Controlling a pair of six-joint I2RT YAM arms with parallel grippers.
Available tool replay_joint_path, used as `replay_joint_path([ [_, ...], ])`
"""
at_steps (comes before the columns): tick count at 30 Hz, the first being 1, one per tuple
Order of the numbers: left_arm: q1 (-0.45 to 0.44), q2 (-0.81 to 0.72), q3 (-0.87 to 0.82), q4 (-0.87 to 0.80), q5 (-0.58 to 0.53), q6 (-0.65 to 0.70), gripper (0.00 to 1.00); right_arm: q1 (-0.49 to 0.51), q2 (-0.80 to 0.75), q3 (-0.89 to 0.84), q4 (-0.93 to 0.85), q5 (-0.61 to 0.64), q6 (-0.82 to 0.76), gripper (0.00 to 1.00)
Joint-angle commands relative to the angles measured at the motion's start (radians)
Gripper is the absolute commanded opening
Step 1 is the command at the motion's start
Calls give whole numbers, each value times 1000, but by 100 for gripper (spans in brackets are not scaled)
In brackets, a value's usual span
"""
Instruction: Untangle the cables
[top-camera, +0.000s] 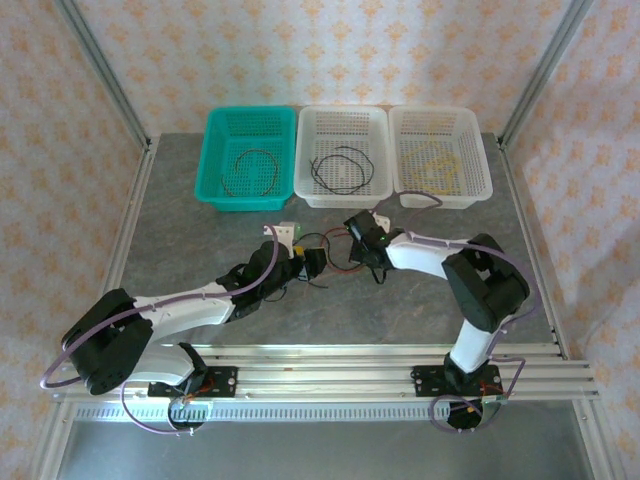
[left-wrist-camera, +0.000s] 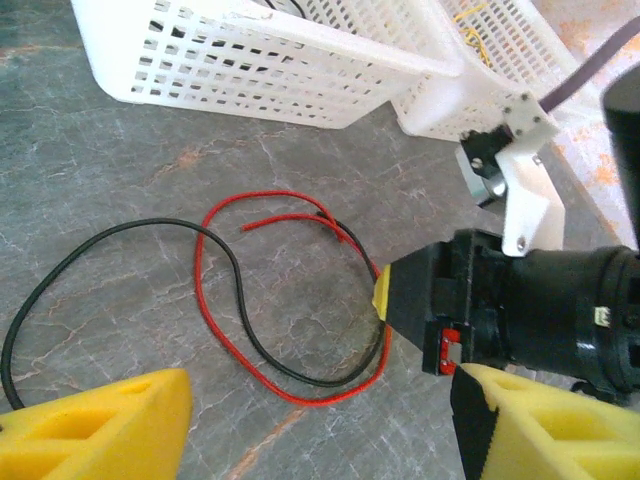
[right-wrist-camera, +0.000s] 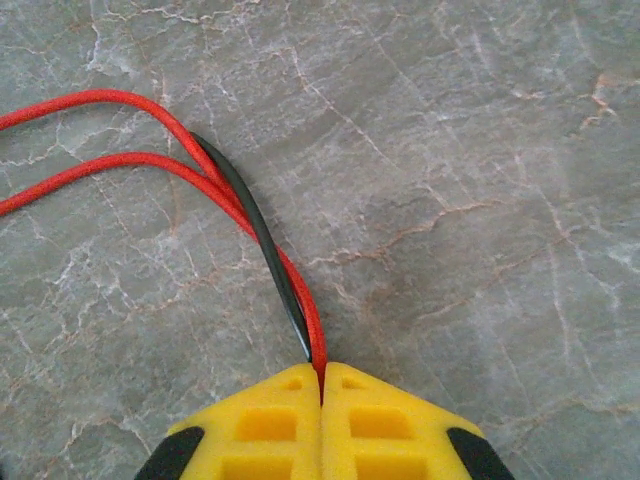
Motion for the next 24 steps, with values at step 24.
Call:
replay_joint_path([
  [24, 78, 85, 123, 151, 263, 100, 69, -1, -628, -23, -74, -36, -413, 0],
])
